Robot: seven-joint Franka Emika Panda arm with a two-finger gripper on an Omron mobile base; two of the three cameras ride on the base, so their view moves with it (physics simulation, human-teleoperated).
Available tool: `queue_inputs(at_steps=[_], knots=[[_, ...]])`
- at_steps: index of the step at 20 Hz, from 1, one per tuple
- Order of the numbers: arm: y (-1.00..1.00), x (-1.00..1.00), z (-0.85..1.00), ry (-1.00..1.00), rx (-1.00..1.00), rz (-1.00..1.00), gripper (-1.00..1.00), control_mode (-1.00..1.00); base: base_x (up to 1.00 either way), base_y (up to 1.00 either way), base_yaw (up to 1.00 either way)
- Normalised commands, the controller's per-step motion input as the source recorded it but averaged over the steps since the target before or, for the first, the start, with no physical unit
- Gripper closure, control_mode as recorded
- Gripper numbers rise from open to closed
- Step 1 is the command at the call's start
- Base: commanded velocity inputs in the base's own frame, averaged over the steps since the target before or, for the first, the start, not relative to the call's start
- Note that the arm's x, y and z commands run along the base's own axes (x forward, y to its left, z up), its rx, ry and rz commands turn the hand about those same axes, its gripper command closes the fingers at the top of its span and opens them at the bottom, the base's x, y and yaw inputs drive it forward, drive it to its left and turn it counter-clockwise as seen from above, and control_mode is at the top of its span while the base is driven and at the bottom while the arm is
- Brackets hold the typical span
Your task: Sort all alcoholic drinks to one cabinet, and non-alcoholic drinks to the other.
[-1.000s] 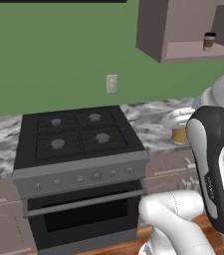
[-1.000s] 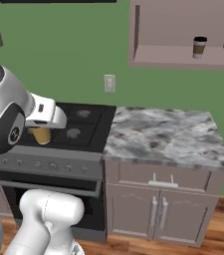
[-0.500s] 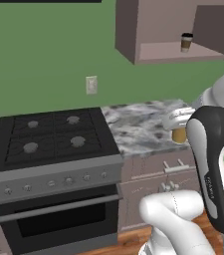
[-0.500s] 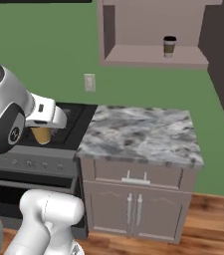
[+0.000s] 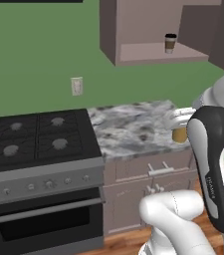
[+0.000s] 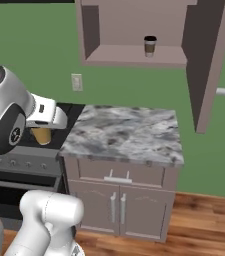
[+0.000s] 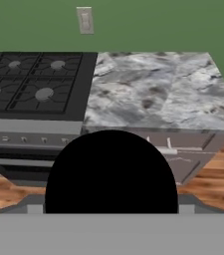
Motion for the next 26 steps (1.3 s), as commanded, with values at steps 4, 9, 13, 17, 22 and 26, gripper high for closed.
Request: queue_inputs(at_steps=[4,9,13,17,22,26], knots=[[0.00,0.00,0.00,0.00,0.00,0.00,1.00,1.00,0.22,-0.37,0.00],[0.00,0.00,0.00,0.00,0.00,0.00,1.00,1.00,0.38,-0.28,0.00],[0.00,0.00,0.00,0.00,0.00,0.00,1.00,1.00,0.52,-0.22,0.00],[0.00,0.00,0.00,0.00,0.00,0.00,1.00,1.00,0.54,-0.18,0.00],[0.00,0.00,0.00,0.00,0.00,0.00,1.00,1.00,0.49,-0.22,0.00],[0.00,0.00,0.00,0.00,0.00,0.00,1.00,1.00,0.43,-0.29,0.00]])
